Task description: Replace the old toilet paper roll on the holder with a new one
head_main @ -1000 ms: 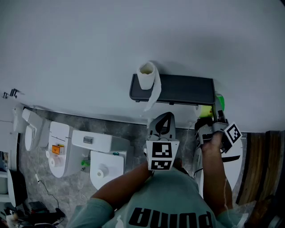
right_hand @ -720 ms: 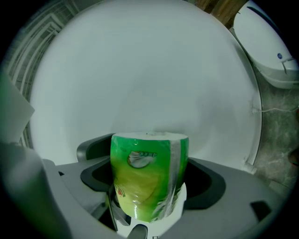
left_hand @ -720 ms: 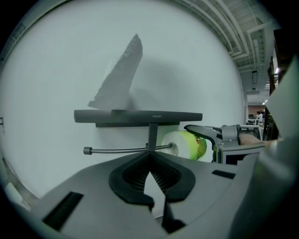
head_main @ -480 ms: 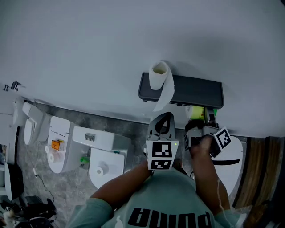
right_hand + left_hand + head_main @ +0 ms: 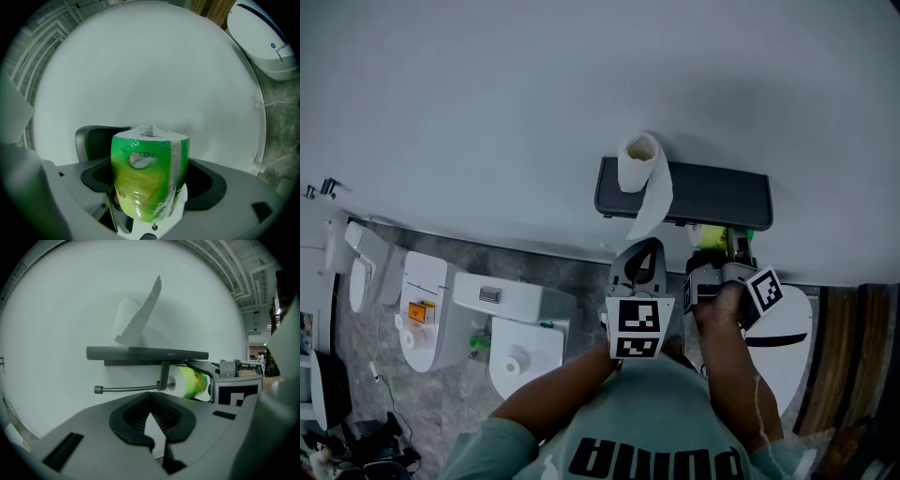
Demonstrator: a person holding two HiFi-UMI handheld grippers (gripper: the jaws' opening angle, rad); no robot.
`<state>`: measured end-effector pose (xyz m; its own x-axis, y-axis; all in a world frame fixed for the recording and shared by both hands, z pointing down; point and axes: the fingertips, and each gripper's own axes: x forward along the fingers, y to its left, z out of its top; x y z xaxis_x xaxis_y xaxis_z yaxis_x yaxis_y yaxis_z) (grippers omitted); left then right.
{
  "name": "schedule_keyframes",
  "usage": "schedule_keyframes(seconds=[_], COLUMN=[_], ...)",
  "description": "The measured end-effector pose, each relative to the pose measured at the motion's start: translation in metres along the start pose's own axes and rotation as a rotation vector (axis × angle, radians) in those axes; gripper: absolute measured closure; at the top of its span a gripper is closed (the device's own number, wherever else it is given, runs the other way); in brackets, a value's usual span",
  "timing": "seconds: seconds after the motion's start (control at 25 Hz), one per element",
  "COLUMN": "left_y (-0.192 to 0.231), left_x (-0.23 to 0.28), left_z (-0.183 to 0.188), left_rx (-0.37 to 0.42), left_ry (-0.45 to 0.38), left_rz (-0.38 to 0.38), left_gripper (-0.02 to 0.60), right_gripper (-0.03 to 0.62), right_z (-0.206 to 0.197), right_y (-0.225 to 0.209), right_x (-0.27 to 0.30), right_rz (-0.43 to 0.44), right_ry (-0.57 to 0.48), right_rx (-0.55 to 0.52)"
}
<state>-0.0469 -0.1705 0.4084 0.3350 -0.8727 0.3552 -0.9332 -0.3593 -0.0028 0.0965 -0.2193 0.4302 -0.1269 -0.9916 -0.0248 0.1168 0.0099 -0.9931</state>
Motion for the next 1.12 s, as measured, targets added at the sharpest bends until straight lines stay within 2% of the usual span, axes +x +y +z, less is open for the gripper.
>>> schedule_keyframes(seconds=[0.6,0.84,1.12], left_y=[0.0,-0.0051,-0.0063], left_x=[0.0041,0.0069,0.0077], left_z=[-0.0009,-0.0007,-0.0025], left_rx=[0.006,0.007,0.008], left_ry=[0.009,0.011,0.011], left_rz=[-0.044,-0.064,-0.067], left_gripper=[0.574,0.574,0.574], right_gripper=[0.16,0.16,0.16], right_z=[-0.0039,-0.0041,-0.0025], right_y=[0.0032,0.0019,-0.0018], right_x=[0.0029,0.0011,-0.0021], right_rz=[0.005,0.011,0.058], right_ry=[-0.033,-0.03,-0.03], right_rx=[-0.017,-0.064,-0.087])
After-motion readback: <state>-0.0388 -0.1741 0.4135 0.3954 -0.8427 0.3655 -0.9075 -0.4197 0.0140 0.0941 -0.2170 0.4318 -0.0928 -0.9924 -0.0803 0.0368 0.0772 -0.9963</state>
